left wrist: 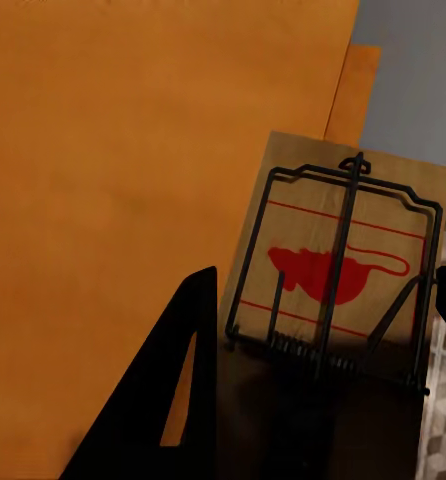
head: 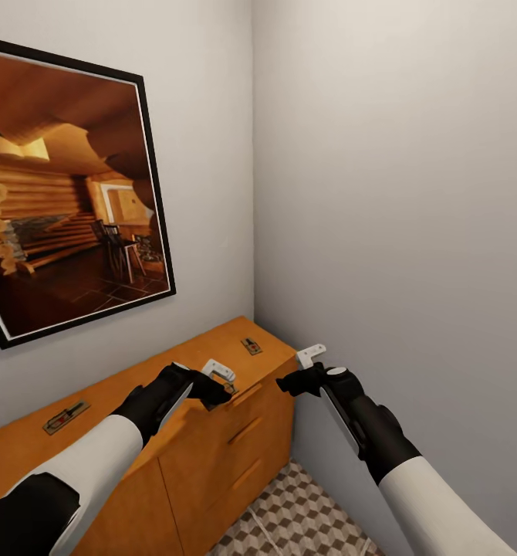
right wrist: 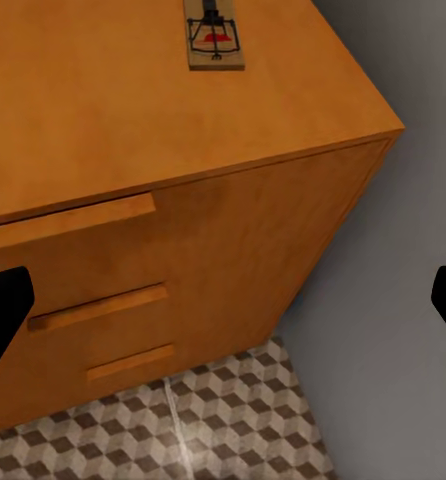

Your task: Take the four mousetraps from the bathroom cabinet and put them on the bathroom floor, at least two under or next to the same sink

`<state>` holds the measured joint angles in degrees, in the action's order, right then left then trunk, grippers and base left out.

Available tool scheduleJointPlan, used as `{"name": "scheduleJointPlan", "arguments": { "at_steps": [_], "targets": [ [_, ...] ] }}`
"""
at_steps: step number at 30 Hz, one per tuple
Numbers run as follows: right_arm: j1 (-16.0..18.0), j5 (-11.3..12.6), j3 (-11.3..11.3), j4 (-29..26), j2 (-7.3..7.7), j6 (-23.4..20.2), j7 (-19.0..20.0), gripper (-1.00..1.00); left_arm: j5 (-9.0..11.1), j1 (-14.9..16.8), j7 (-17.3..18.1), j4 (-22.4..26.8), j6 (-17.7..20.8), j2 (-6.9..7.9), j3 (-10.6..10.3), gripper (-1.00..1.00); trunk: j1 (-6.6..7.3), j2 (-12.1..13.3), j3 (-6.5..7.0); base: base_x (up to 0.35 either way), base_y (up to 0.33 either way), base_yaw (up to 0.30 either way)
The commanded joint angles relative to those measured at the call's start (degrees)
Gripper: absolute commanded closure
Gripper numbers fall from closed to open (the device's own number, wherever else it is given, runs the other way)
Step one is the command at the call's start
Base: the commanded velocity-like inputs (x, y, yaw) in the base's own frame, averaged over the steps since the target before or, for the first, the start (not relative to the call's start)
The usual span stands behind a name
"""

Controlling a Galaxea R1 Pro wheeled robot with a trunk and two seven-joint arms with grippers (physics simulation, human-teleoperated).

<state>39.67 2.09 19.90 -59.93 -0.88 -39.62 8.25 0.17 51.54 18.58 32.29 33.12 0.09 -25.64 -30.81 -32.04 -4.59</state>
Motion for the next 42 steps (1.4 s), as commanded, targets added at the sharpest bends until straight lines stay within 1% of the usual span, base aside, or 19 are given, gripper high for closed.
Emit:
{"name": "scheduleJointPlan", "arguments": {
  "at_steps": [1, 6, 9, 10, 11, 12, 14, 15, 16, 19, 27, 28, 31, 32, 35, 36, 38, 39, 42],
  "targets": [
    [0.06, 0.18, 0.0, -0.06, 0.0, -0.29, 0.01, -1.0, -0.05, 0.06, 0.12, 0.21, 0.26, 0.02, -0.11, 1.0, -0.03, -0.11, -0.12, 0.0, 0.0, 0.0],
    [0.06, 0.13, -0.07, -0.08, 0.0, -0.29, -0.03, -1.0, 0.2, 0.06, -0.03, 1.09, 0.33, 0.05, 0.78, 1.0, -0.03, -0.11, -0.12, 0.0, 0.0, 0.0],
    [0.06, 0.07, -0.15, -0.09, 0.06, -0.28, 0.0, -1.0, 0.34, 0.06, -0.09, 1.32, 0.35, 0.02, 3.21, 1.0, -0.03, -0.11, -0.12, 0.0, 0.0, 0.0],
    [0.06, 0.0, -0.2, -0.1, 0.07, -0.28, -0.01, -1.0, 0.38, 0.06, -0.1, 1.37, 0.39, -0.05, 5.06, 1.0, -0.03, -0.11, -0.12, 0.0, 0.0, 0.0],
    [0.06, -0.05, -0.22, -0.1, 0.07, -0.28, -0.01, -1.0, 0.39, 0.06, -0.1, 1.39, 0.4, -0.09, 6.04, 1.0, -0.03, -0.11, -0.12, 0.0, 0.0, 0.0],
    [0.06, -0.12, -0.25, -0.1, 0.08, -0.28, -0.03, -1.0, 0.43, 0.04, -0.11, 1.41, 0.42, -0.22, 8.05, 1.0, -0.03, -0.11, -0.12, 0.0, 0.0, 0.0],
    [0.06, -0.18, -0.27, -0.1, 0.08, -0.29, -0.05, -1.0, 0.43, 0.01, -0.12, 1.4, 0.46, -0.51, 9.98, 1.0, -0.03, -0.11, -0.12, 0.0, 0.0, 0.0],
    [0.06, -0.25, -0.28, -0.1, 0.09, -0.29, -0.06, -1.0, 0.42, -0.03, -0.14, 1.36, 0.49, -0.92, 11.62, 1.0, -0.03, -0.11, -0.12, 0.0, 0.0, 0.0],
    [0.06, -0.3, -0.28, -0.1, 0.09, -0.29, -0.06, -1.0, 0.39, -0.07, -0.17, 1.31, 0.5, -1.15, 12.26, 1.0, -0.03, -0.11, -0.12, 0.0, 0.0, 0.0],
    [0.06, -0.75, -0.29, -0.1, 0.09, -0.29, -0.07, -1.0, 0.32, -0.21, -0.62, 1.12, 0.68, -2.1, 13.87, 1.0, -0.03, -0.11, -0.12, 0.0, 0.0, 0.0],
    [0.06, -1.95, -0.3, -0.1, 0.09, -0.29, -0.47, -1.0, 0.66, -0.69, -4.92, 0.89, 5.1, -2.97, 15.17, 1.0, -0.03, -0.11, -0.12, 0.0, 0.0, 0.0],
    [0.06, -2.29, -0.29, -0.1, 0.09, -0.29, -0.85, -1.0, 1.36, -0.79, -5.94, 0.83, 5.55, -3.2, 15.58, 1.0, -0.03, -0.11, -0.12, 0.0, 0.0, 0.0],
    [0.06, -3.2, -0.3, -0.1, 0.09, -0.29, -2.17, -1.0, 5.03, -1.07, -9.03, 0.5, 6.1, -3.74, 17.02, 1.0, -0.03, -0.11, -0.12, 0.0, 0.0, 0.0],
    [0.06, -3.45, -0.3, -0.1, 0.09, -0.29, -2.73, -1.0, 6.67, -1.14, -10.9, 0.27, 6.19, -3.85, 17.4, 1.0, -0.03, -0.11, -0.12, 0.0, 0.0, 0.0],
    [0.06, -3.79, -0.3, -0.1, 0.09, -0.29, -3.68, -1.0, 9.87, -1.2, -15.47, -0.01, 6.24, -3.96, 17.85, 1.0, -0.03, -0.11, -0.12, 0.0, 0.0, 0.0],
    [0.06, -3.87, -0.33, -0.1, 0.09, -0.27, -3.97, -1.0, 11.52, -1.22, -17.74, -0.08, 6.18, -3.99, 17.96, 1.0, -0.03, -0.11, -0.12, 0.0, 0.0, 0.0],
    [0.06, -3.94, -0.4, -0.1, 0.15, -0.24, -4.21, -1.0, 13.15, -1.24, -19.72, -0.13, 6.1, -4.01, 18.04, 1.0, -0.03, -0.11, -0.12, 0.0, 0.0, 0.0],
    [0.06, -3.96, -0.42, -0.1, 0.19, -0.23, -4.26, -1.0, 14.71, -1.25, -21.31, -0.19, 6.03, -3.97, 18.08, 1.0, -0.03, -0.11, -0.12, 0.0, 0.0, 0.0],
    [0.06, -4.09, -0.44, -0.1, 0.29, -0.21, -4.38, -1.0, 17.3, -1.26, -23.19, -0.25, 5.91, -3.86, 18.13, 1.0, -0.03, -0.11, -0.12, 0.0, 0.0, 0.0]
  ]
}}
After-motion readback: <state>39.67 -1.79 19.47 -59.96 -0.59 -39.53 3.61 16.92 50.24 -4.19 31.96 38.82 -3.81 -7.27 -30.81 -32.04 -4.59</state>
